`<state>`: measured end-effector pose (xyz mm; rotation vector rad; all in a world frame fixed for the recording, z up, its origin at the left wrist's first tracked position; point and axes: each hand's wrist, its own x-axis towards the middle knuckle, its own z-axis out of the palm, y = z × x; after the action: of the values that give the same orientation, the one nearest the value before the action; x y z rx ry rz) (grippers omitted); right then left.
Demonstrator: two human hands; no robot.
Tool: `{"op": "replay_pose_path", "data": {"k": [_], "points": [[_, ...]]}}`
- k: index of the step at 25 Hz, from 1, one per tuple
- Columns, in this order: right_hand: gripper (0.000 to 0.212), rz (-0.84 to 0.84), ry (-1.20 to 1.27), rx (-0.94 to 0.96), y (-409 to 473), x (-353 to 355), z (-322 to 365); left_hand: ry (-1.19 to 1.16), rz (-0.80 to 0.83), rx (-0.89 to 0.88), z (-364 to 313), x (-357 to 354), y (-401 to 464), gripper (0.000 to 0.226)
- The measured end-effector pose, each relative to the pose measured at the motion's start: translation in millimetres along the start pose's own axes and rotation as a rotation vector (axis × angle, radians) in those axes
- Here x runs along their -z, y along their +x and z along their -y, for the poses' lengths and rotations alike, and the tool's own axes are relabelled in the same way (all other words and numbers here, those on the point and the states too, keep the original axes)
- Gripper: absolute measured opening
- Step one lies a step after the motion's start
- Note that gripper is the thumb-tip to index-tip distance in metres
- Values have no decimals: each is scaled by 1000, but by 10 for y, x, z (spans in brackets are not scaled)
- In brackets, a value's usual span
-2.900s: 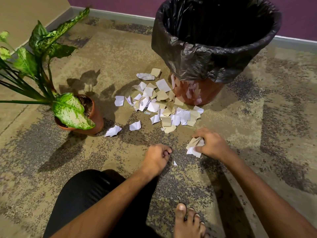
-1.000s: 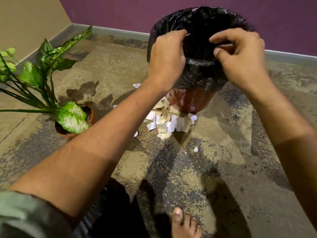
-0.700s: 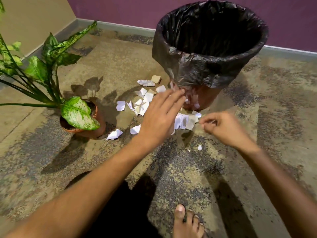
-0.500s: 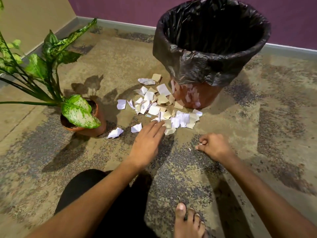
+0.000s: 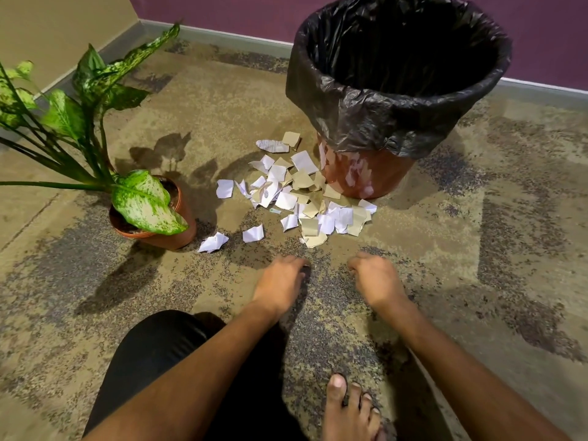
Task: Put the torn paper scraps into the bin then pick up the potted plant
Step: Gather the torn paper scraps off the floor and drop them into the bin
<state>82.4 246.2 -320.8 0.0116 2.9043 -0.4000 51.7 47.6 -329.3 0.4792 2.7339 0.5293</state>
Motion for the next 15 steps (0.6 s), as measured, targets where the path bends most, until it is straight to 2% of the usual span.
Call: {"op": "replay_pose_path", "data": {"k": [4, 11, 15], "points": [[28, 14, 37, -10, 64, 3, -22, -78, -23, -4, -84, -33, 117, 25], [19, -24, 322, -113, 15, 53, -4, -66, -55, 8, -210, -76, 207, 17], [12, -44, 283, -84, -16, 381, 9, -17, -2, 58, -230, -91, 264, 16]]}}
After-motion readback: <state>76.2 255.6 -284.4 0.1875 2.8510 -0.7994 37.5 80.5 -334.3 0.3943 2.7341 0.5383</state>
